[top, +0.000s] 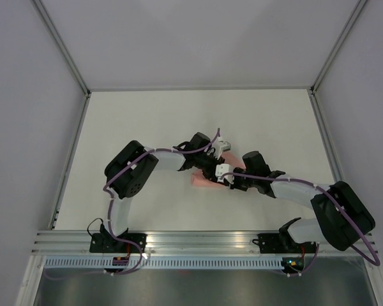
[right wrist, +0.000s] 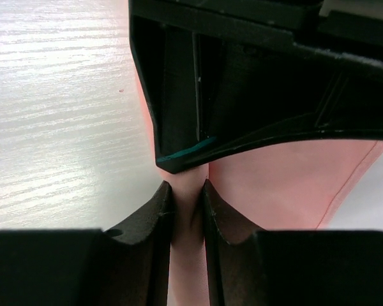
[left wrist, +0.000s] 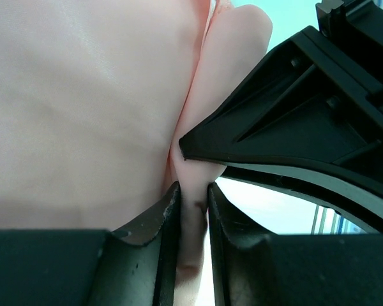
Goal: Fold the napkin, place the utensils inside, and roll it up
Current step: Roll the napkin at the center of the board.
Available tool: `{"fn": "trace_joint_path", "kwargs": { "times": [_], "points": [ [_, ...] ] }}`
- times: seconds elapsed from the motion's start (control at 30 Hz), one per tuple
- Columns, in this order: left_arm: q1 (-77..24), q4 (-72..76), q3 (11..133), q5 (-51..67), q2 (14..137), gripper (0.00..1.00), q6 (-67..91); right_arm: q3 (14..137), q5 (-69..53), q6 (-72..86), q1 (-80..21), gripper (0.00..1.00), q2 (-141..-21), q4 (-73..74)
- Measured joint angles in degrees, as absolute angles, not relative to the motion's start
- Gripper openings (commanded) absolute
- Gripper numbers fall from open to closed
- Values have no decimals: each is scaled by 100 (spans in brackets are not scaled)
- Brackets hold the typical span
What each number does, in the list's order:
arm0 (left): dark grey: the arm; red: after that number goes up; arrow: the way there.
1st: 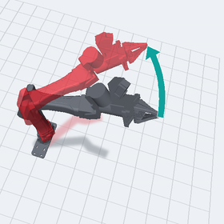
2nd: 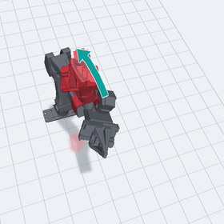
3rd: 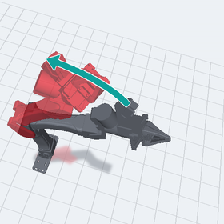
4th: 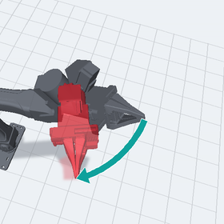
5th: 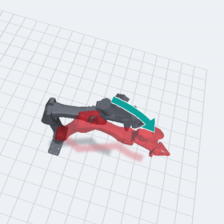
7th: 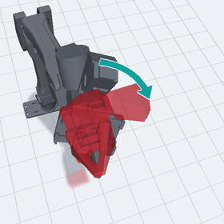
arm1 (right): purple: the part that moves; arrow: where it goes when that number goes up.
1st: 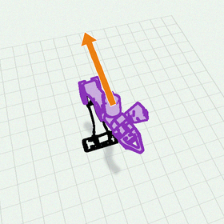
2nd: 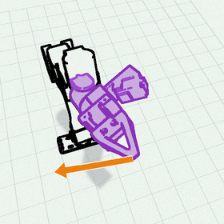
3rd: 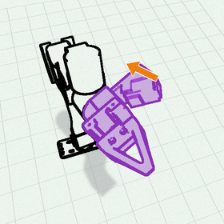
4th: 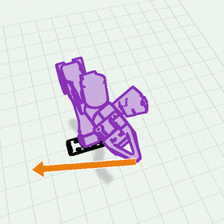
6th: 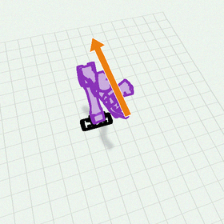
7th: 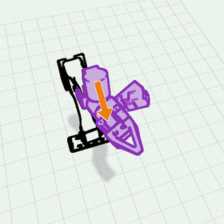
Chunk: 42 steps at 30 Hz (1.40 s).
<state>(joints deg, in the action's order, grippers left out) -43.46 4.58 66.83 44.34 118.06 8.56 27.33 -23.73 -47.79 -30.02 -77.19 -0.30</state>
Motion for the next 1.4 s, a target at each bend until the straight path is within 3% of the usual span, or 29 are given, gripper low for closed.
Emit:
{"fn": "trace_joint_path", "kwargs": {
  "times": [0.43,0.9,1.2,1.4],
  "points": [
    [-4108,497,6053,3905,10949,33,1022,2939,-2499,-4792,-2908,7,-7926,97],
    [-3000,2432,4156,2495,8809,29,1994,3380,-2663,-4928,-2762,6,-8281,519],
    [-3232,3721,2742,1385,7839,37,1944,4244,-3155,-5092,-2453,6,-8956,1472],
    [-4626,4296,2471,287,7738,39,768,5334,-3701,-5378,-2126,6,-9819,2707]
  ]
}}
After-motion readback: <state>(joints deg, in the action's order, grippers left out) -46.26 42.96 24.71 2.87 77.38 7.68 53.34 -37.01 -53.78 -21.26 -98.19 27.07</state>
